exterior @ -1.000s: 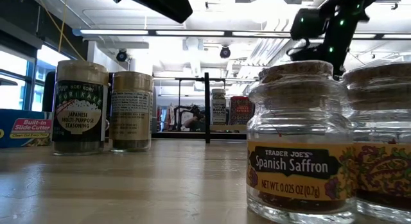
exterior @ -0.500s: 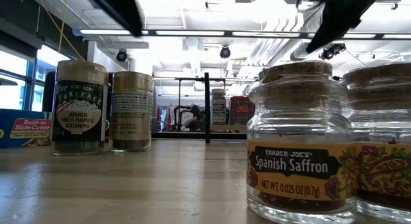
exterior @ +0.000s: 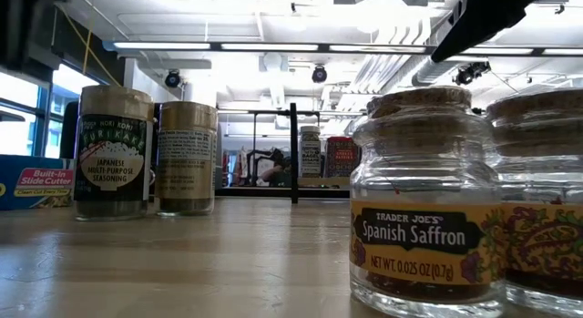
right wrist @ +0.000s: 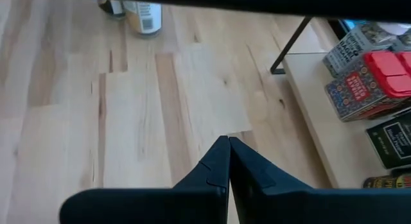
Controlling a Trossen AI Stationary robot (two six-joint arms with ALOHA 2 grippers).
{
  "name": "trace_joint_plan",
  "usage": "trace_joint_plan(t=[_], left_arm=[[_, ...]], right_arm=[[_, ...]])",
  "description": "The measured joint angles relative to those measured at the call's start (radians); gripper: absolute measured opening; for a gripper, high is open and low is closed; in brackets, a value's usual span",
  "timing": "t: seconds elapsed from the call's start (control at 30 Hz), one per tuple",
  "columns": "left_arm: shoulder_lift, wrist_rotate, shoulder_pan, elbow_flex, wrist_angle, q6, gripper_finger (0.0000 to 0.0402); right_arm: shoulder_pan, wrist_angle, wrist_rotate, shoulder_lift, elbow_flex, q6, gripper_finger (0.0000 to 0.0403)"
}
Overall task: Shelf spices
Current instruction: Put the top right brown seasoning bottle on the shelf
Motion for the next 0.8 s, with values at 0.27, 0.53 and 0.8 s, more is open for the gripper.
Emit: trace_joint_plan(t=[0.27,0.53,0.8], left_arm=[[0.000,-0.139,-0.067,-0.190,0.079,-0.135,0.0285],[0.000,-0.411,-0.067,-0.351,0.288,-0.186,0.0343],[0.000,-0.634,-0.068,-0.396,0.393,-0.262,0.0344]], right_arm=[[0.041,0.001,-0.001,0.023,0.000,0.013,0.0002],[0.058,0.001,-0.001,0.023,0.000,0.071,0.0002],[0.060,0.001,-0.002,0.023,0.000,0.097,0.0002]])
